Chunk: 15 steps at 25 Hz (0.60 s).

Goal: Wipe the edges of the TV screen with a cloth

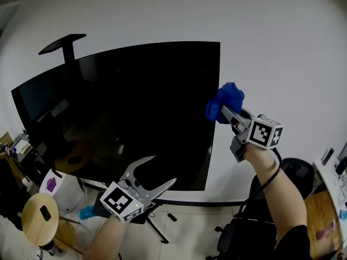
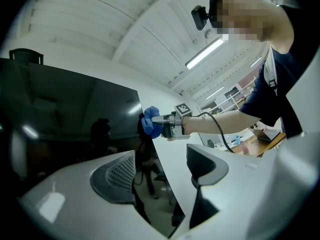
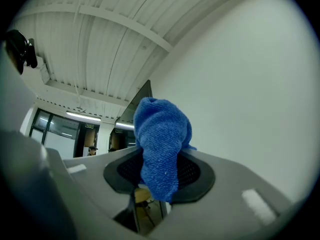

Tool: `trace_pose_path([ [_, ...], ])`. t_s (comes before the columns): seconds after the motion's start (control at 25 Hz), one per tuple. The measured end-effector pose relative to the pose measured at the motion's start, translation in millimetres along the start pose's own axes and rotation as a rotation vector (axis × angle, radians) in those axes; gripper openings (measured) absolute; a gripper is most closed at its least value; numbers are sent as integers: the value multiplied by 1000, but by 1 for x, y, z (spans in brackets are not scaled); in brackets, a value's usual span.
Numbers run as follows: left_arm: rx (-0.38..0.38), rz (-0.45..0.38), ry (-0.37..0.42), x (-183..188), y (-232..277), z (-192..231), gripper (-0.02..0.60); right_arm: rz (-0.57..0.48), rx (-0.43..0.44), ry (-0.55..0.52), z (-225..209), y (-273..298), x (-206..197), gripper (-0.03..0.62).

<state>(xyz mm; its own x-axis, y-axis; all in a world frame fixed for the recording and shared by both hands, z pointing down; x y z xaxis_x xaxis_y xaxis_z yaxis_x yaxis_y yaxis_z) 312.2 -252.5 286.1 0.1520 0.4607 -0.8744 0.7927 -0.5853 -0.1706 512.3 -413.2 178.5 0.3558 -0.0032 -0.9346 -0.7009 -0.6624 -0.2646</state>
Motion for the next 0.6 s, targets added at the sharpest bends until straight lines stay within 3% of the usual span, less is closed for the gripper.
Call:
trace_pose_path([
  [0.6,-17,117,-139,-108,-5,-46,305,163,-81,121,-46,-44,-151,146],
])
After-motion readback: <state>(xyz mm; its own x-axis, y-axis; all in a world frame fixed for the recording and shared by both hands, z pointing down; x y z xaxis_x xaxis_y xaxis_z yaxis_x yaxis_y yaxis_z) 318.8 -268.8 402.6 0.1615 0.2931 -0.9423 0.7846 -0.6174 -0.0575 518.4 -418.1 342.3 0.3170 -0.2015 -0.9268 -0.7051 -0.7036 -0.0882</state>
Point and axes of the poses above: the fingertips, and each gripper's own axes: y forward along the fingers, z to its left, x out of its top, the point moved 2 cm from there along -y, backward along the fingers, and after that the axes turned 6 degrees about y, right-handed, at the moved point
